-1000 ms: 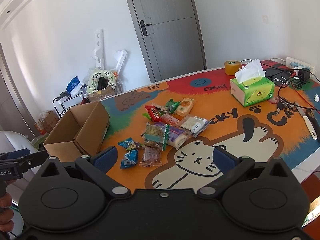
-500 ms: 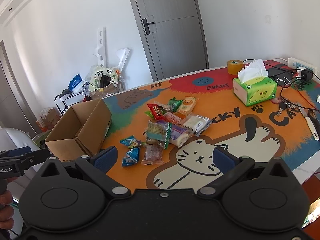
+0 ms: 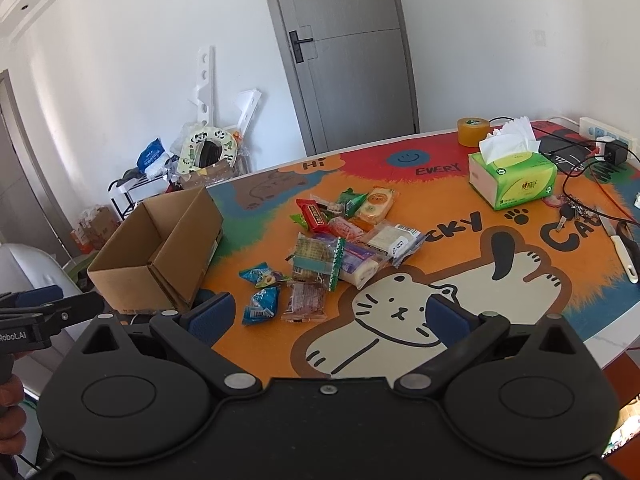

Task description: Organize snacks

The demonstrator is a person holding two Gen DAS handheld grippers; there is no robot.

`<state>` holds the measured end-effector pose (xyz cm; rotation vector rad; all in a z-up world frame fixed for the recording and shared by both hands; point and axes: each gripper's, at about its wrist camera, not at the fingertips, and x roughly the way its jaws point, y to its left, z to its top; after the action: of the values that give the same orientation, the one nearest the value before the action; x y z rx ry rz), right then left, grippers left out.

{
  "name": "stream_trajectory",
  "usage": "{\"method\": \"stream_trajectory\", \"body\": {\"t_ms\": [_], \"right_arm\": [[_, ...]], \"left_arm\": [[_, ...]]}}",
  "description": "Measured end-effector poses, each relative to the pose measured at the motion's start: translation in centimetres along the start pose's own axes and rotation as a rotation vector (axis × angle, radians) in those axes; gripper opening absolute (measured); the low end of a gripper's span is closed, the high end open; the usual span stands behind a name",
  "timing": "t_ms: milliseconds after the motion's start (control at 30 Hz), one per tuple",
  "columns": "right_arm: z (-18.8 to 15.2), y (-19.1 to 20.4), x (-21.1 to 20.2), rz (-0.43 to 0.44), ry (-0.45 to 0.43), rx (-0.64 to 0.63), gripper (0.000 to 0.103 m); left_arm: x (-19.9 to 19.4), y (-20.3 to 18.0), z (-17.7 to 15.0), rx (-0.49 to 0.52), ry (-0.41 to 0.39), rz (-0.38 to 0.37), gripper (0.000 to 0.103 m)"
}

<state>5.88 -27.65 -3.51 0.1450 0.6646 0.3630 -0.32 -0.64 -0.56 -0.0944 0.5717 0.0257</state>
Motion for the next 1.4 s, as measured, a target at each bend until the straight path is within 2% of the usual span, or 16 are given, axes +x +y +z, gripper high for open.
{"method": "stream_trajectory", "body": {"t_ms": [433, 567, 733, 1033, 1167, 1300, 1400], "right_arm": [[-0.6, 0.6, 0.7, 0.0, 0.012, -0.034, 0.103], [-0.6, 0.4, 0.7, 0.005, -0.008, -0.035, 0.103], [-0.7, -0.4, 1.0, -0.038, -0.035, -0.03, 0.103], [-1.2, -2.4, 3.0, 0.0, -0.022, -0.009, 0.103], [-1.4, -3.7, 3.8, 0.049, -0.004, 0.055, 0.103], [-1.5, -4.3, 4.6, 0.024, -0.009, 0.045, 0.103], [-1.7, -4.9, 5.3, 0.051, 0.001, 0.05, 0.101]], "left_arm": [[0.9, -0.3, 0.0, -0.008, 0.015, -0.002, 0.103], [1.3, -0.9, -0.1, 0.003, 0.009, -0.015, 0.103], [3.0, -1.4, -0.5, -0.012, 0.03, -0.024, 0.103], [5.2, -2.1, 0.0, -0.019, 0.014, -0.032, 0.103], [5.9, -2.5, 0.1, -0.021, -0.006, -0.03, 0.102], [7.3, -2.7, 0.3, -0.035, -0.011, -0.037, 0.102], [8.7, -2.8, 0.2, -0.049, 0.0, -0.04, 0.101]]}}
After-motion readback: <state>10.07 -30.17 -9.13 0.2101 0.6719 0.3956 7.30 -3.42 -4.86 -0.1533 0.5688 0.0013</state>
